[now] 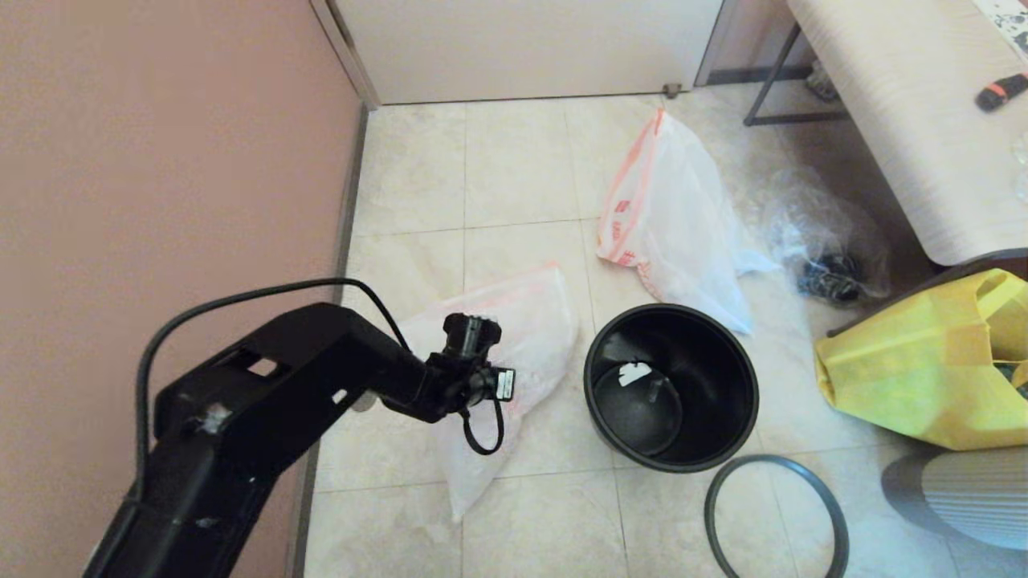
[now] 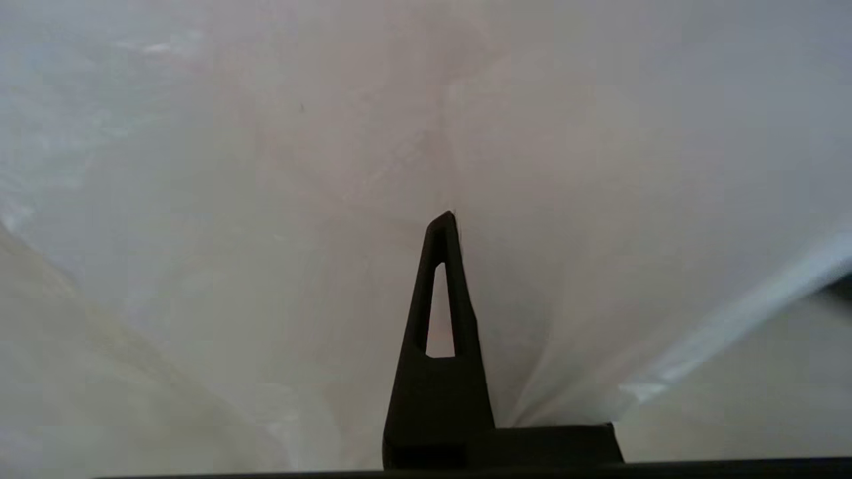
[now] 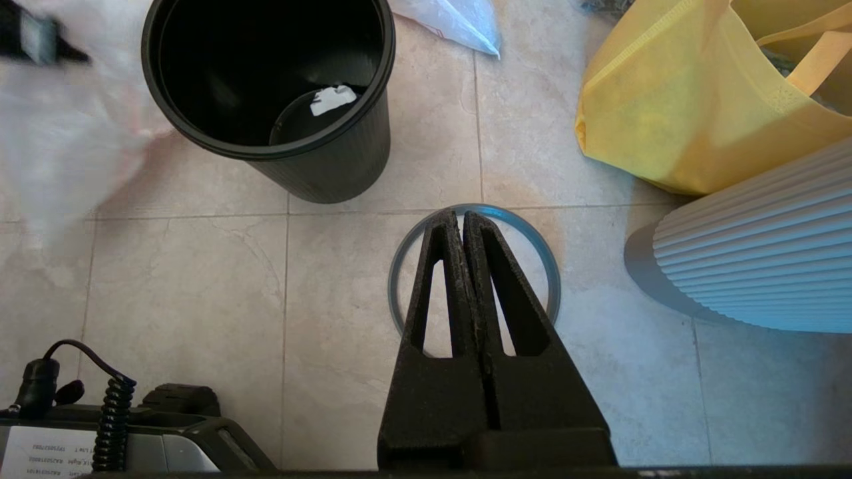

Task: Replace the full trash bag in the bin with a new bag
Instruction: Pick up a new trash bag, then put the new garbage bag on the trash can

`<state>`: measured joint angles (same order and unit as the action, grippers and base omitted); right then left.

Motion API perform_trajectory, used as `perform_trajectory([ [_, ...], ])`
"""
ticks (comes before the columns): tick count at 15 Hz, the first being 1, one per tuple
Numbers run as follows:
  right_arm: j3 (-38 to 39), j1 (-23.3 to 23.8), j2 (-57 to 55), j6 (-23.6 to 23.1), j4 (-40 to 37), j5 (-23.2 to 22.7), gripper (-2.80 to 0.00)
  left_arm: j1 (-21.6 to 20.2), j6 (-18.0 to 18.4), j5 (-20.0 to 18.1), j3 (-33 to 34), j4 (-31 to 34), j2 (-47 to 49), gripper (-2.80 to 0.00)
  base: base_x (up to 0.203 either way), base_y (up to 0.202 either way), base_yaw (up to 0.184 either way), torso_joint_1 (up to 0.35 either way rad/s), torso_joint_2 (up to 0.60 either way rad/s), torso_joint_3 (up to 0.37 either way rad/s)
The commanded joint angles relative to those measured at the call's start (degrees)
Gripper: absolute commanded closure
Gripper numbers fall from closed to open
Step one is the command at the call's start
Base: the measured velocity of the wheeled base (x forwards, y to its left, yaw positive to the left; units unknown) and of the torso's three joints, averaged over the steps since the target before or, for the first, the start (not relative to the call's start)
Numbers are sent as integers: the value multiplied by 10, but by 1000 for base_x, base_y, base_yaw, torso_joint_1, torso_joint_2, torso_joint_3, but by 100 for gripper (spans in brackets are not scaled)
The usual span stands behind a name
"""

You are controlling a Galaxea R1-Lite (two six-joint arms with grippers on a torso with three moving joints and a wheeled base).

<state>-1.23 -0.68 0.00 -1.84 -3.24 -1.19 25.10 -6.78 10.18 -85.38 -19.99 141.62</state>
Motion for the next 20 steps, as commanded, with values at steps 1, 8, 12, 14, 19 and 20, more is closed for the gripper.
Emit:
perform_trajectory([
  [1, 0, 0, -1, 0, 0, 0, 0, 2, -61, -44, 39, 34, -110, 0, 0, 0, 0, 0, 0, 0],
  [8, 0, 0, -1, 0, 0, 0, 0, 60, -153, -156, 131, 147, -312, 0, 0, 0, 0, 0, 0, 0],
  [12, 0, 0, -1, -1, 0, 0, 0, 140, -157, -148, 141, 171, -397, 0, 0, 0, 0, 0, 0, 0],
  [14, 0, 0, -1, 0, 0, 0, 0, 193, -157, -122, 129, 172, -407, 0, 0, 0, 0, 0, 0, 0],
  [19, 0, 0, -1, 0, 0, 0, 0, 282, -153, -72, 66, 185, -341, 0, 0, 0, 0, 0, 0, 0],
  [20, 0, 0, -1, -1, 0, 0, 0, 292, -153, -68, 53, 191, -324, 0, 0, 0, 0, 0, 0, 0],
])
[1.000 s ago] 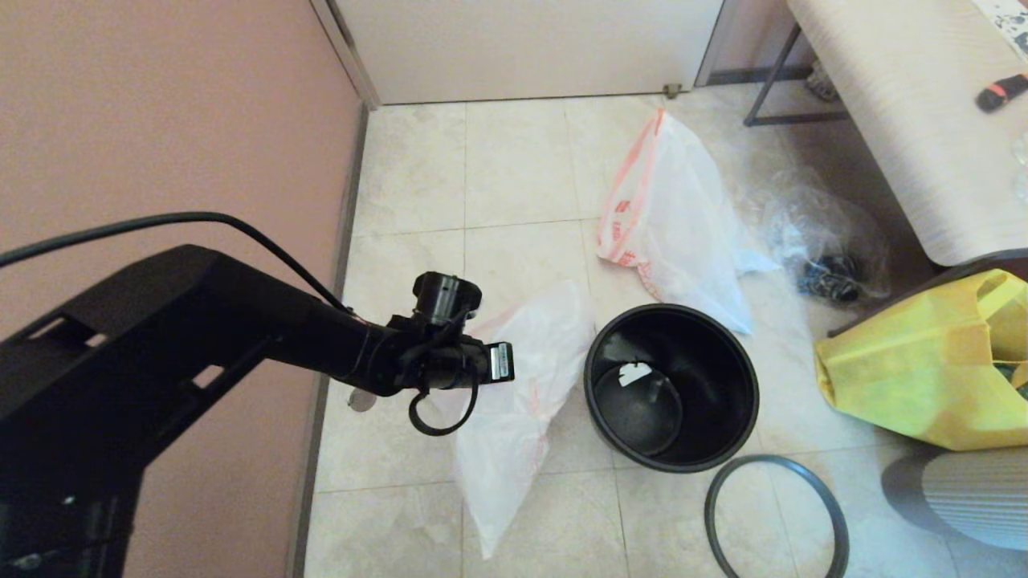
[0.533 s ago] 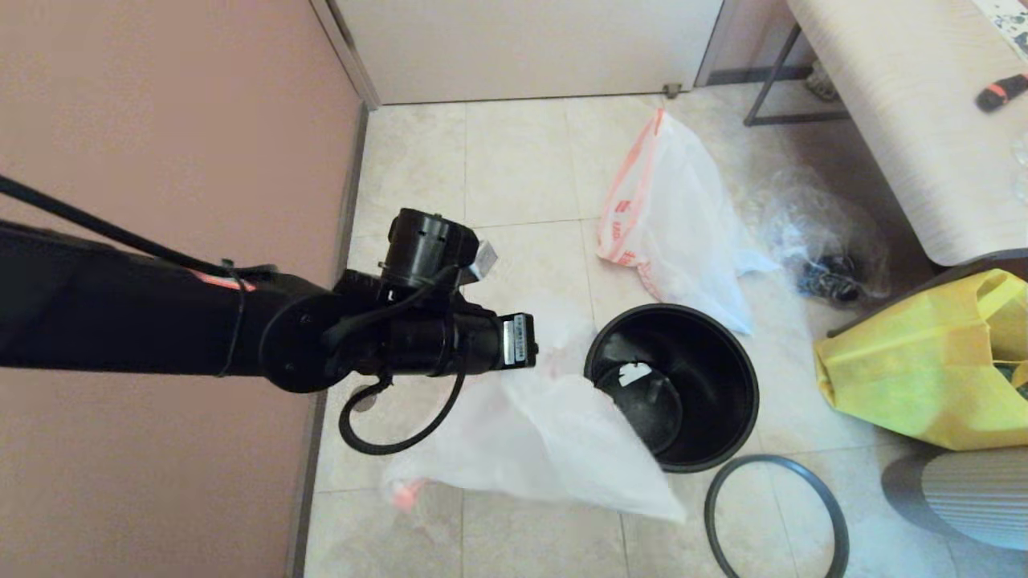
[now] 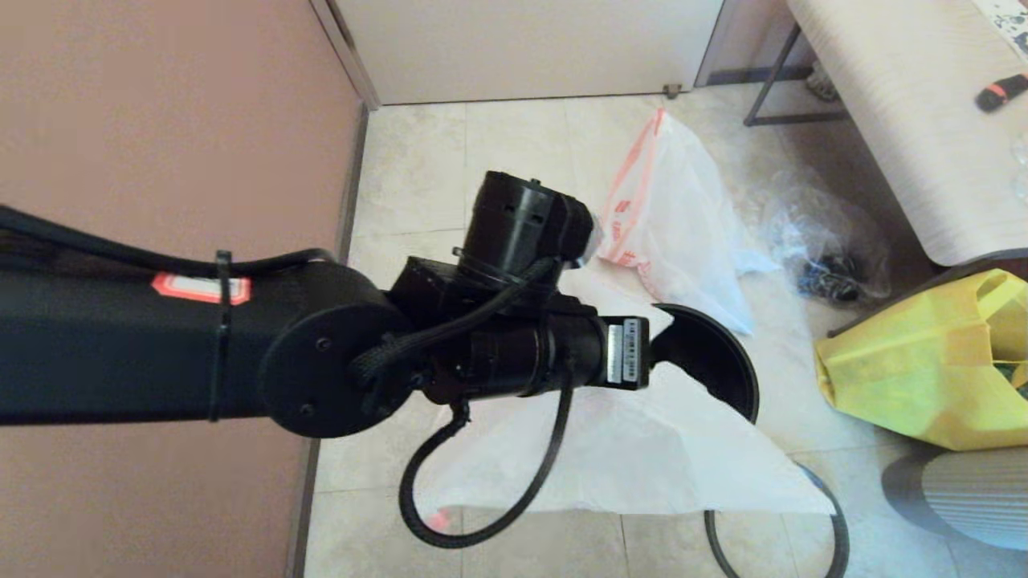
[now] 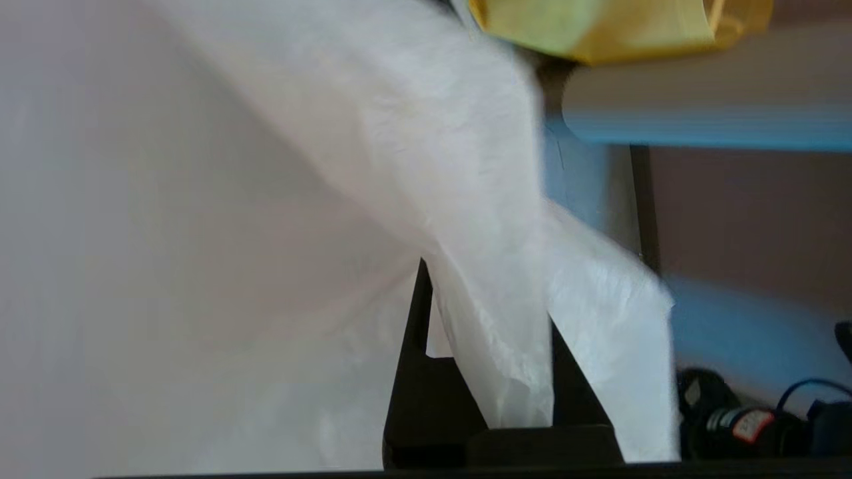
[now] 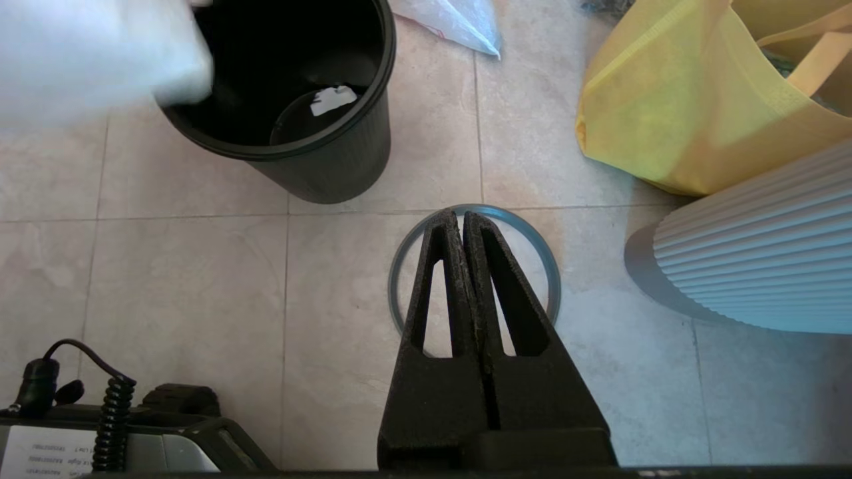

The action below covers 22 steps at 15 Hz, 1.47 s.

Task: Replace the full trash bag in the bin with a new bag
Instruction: Put the new garbage bag on the trash can

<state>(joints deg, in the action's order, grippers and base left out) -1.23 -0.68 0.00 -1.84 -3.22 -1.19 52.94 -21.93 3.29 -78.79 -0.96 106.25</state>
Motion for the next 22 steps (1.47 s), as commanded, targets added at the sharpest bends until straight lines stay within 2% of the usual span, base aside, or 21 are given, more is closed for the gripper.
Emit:
perform_trajectory([
  [1, 0, 0, -1, 0, 0, 0, 0, 19, 0, 6, -27, 2, 53, 0, 0, 0, 0, 0, 0, 0],
  [3, 0, 0, -1, 0, 0, 0, 0, 24, 2, 32, -71, -1, 116, 0, 0, 0, 0, 0, 0, 0],
  [6, 0, 0, -1, -1, 0, 0, 0, 21, 0, 85, -189, -31, 243, 0, 0, 0, 0, 0, 0, 0],
  [8, 0, 0, -1, 0, 0, 0, 0, 19, 32, 124, -282, -45, 352, 0, 0, 0, 0, 0, 0, 0],
  [10, 0, 0, -1, 0, 0, 0, 0, 9, 118, 150, -317, -102, 445, 0, 0, 0, 0, 0, 0, 0],
  [11, 0, 0, -1, -1, 0, 0, 0, -3, 173, 158, -327, -161, 486, 0, 0, 0, 0, 0, 0, 0],
  [13, 0, 0, -1, -1, 0, 0, 0, -49, 296, 165, -337, -257, 549, 0, 0, 0, 0, 0, 0, 0],
  [14, 0, 0, -1, 0, 0, 0, 0, -73, 325, 167, -340, -287, 562, 0, 0, 0, 0, 0, 0, 0],
  [17, 0, 0, -1, 0, 0, 0, 0, -86, 332, 168, -342, -297, 546, 0, 0, 0, 0, 0, 0, 0],
  [21, 0, 0, -1, -1, 0, 0, 0, -66, 334, 181, -342, -292, 535, 0, 0, 0, 0, 0, 0, 0],
  [22, 0, 0, -1, 0, 0, 0, 0, -62, 345, 191, -341, -288, 540, 0, 0, 0, 0, 0, 0, 0],
])
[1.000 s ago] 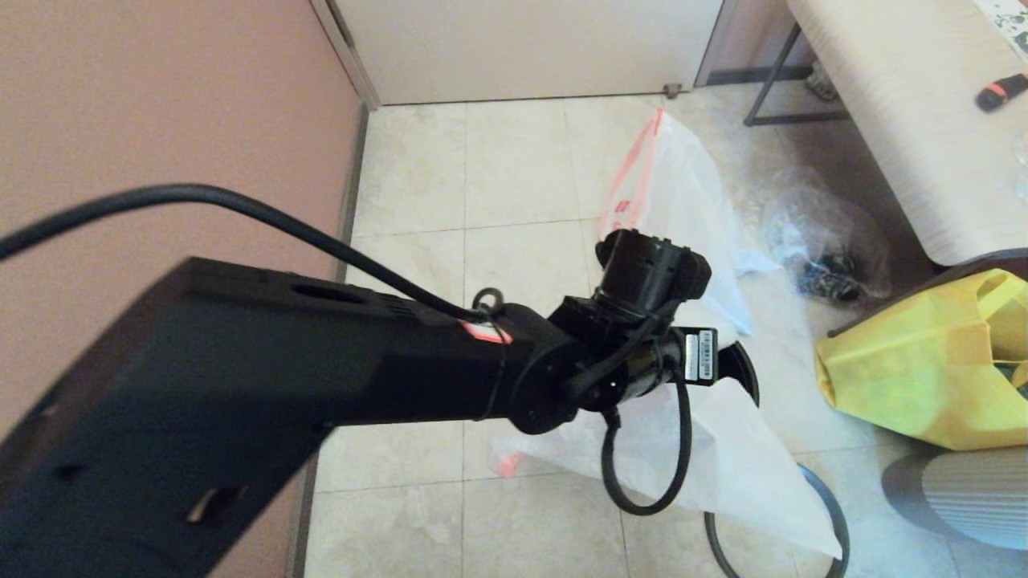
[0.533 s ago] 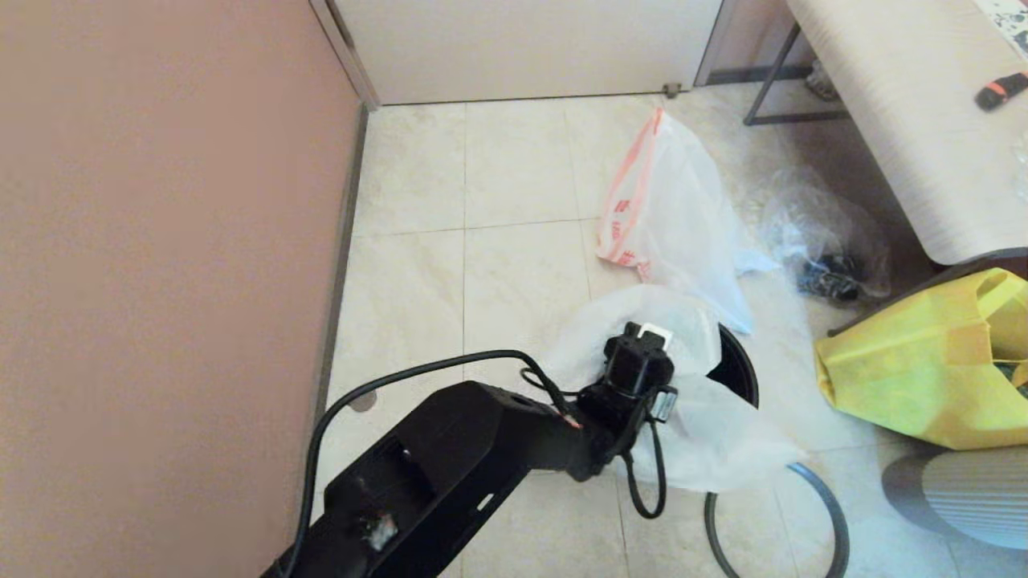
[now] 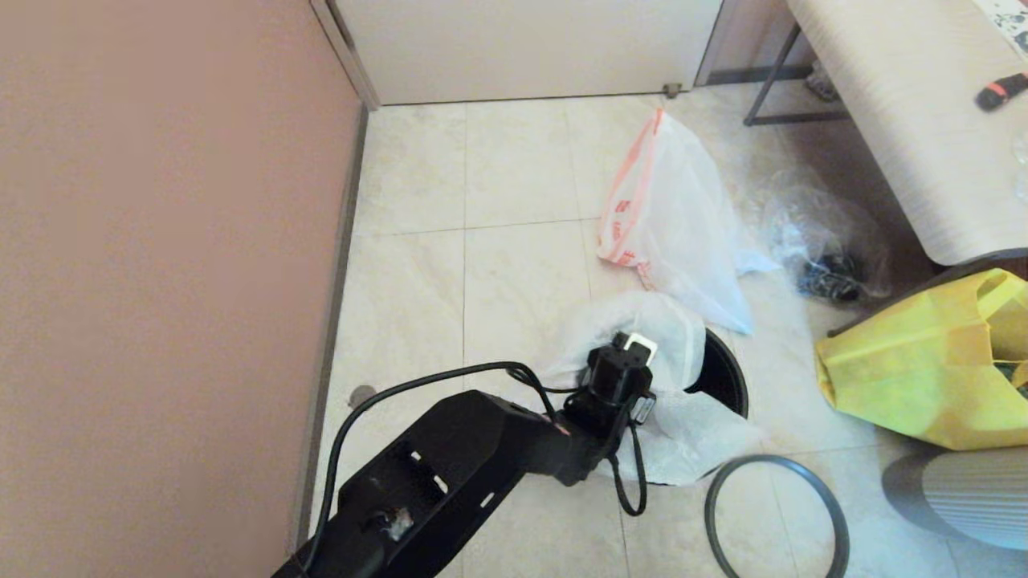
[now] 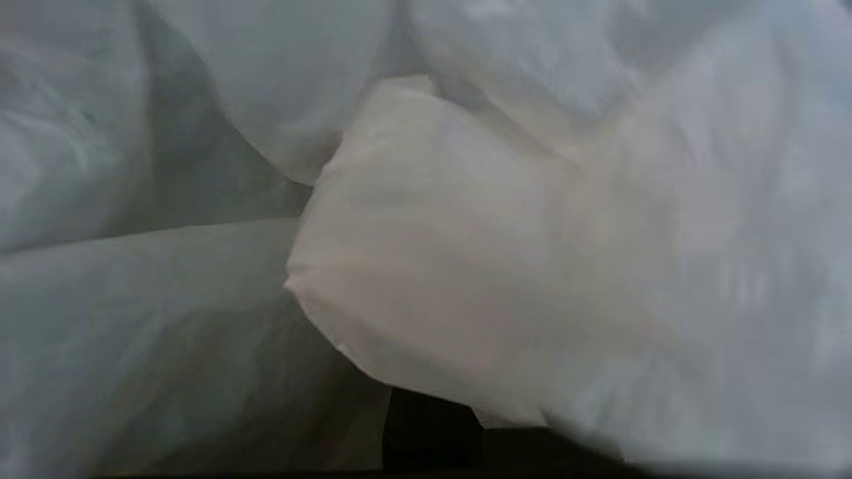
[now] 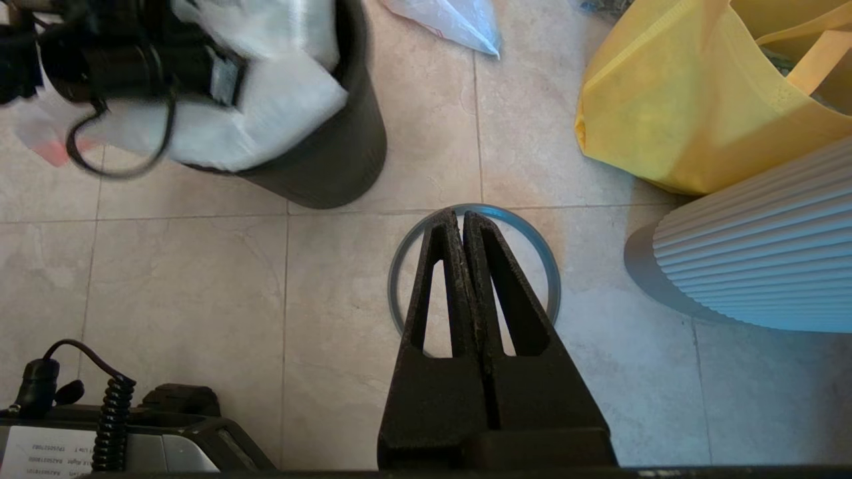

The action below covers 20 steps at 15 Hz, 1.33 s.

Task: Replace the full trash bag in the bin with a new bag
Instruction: Put the new garbage bag on the trash can

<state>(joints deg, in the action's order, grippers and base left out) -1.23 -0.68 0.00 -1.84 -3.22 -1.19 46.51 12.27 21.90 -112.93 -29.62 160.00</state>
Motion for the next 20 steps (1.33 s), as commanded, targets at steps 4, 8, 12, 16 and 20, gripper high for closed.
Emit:
perform_trajectory([
  [4, 0, 0, -1, 0, 0, 0, 0, 0, 61, 24, 0, 8, 38, 0, 0, 0, 0, 0, 0, 0],
  [8, 0, 0, -1, 0, 0, 0, 0, -21, 95, 31, 0, 20, 46, 0, 0, 0, 0, 0, 0, 0],
  [12, 0, 0, -1, 0, 0, 0, 0, -29, 108, 47, 0, 25, 51, 0, 0, 0, 0, 0, 0, 0],
  [16, 0, 0, -1, 0, 0, 0, 0, -25, 109, 46, 0, 25, 44, 0, 0, 0, 0, 0, 0, 0],
  [20, 0, 0, -1, 0, 0, 0, 0, -16, 109, 53, 0, 22, 38, 0, 0, 0, 0, 0, 0, 0],
])
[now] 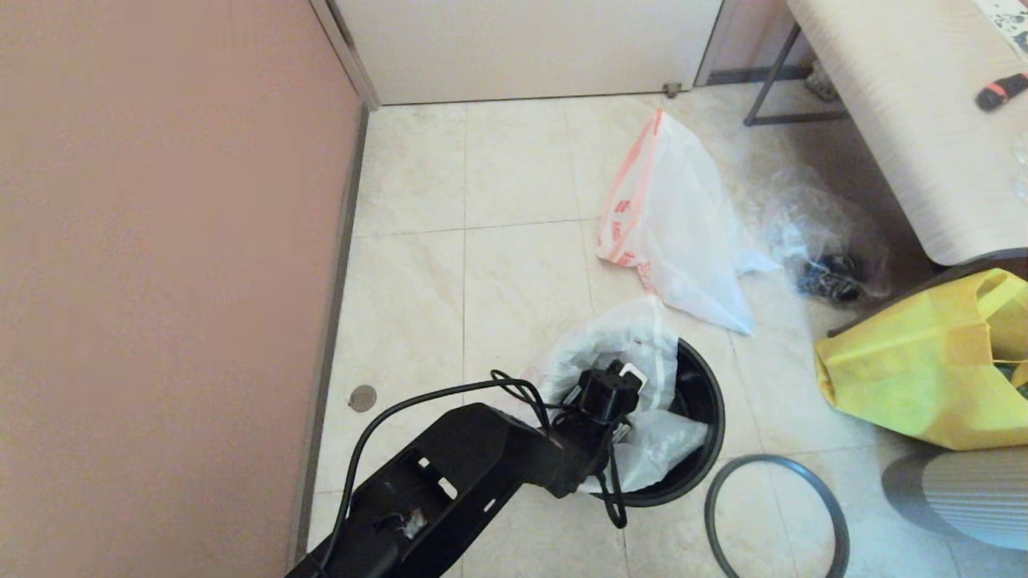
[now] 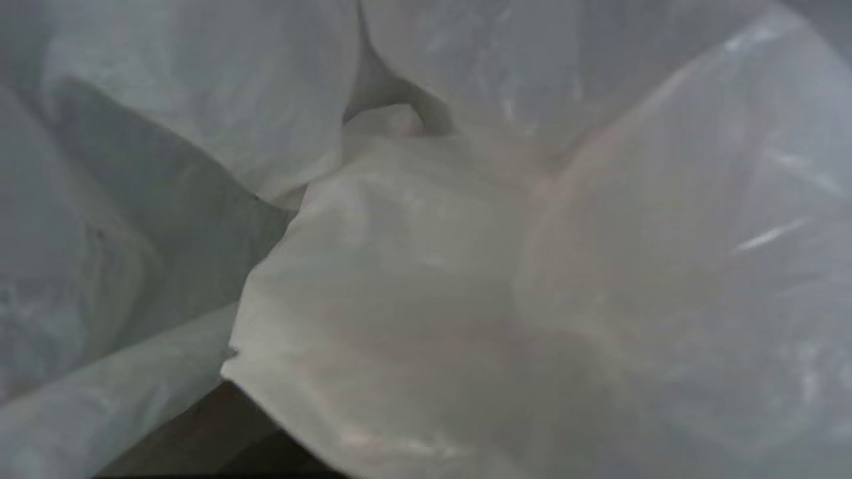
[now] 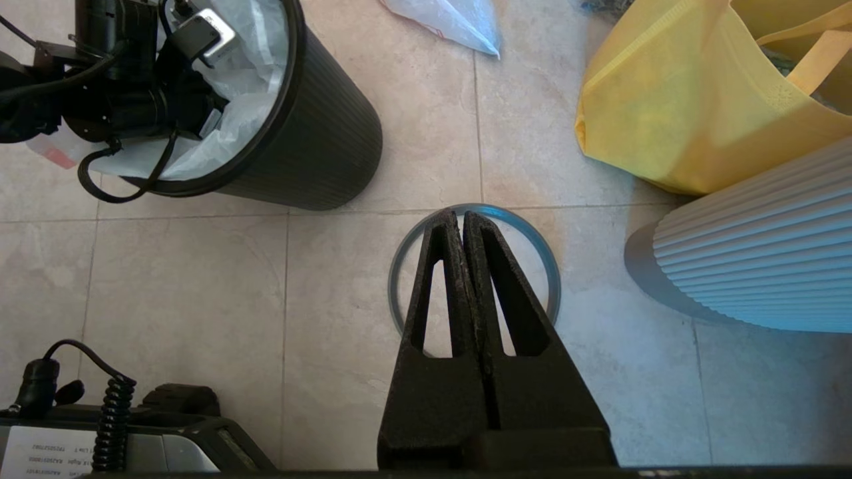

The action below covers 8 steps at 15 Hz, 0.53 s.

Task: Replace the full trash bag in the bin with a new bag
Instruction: Put the new garbage bag on the trash can

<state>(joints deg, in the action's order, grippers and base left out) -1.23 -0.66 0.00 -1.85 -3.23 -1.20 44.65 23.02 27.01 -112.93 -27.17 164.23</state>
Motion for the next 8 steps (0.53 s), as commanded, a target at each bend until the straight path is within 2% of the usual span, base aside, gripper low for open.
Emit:
perform_trajectory([
  [1, 0, 0, -1, 0, 0, 0, 0, 5, 0, 2, 1, -3, -10, 0, 0, 0, 0, 0, 0, 0],
  [4, 0, 0, -1, 0, 0, 0, 0, 22, -15, 10, 6, -7, -34, 0, 0, 0, 0, 0, 0, 0],
  [6, 0, 0, -1, -1, 0, 0, 0, 48, -35, 12, 7, -2, -55, 0, 0, 0, 0, 0, 0, 0],
  [8, 0, 0, -1, 0, 0, 0, 0, 61, -35, 11, 7, -2, -58, 0, 0, 0, 0, 0, 0, 0],
])
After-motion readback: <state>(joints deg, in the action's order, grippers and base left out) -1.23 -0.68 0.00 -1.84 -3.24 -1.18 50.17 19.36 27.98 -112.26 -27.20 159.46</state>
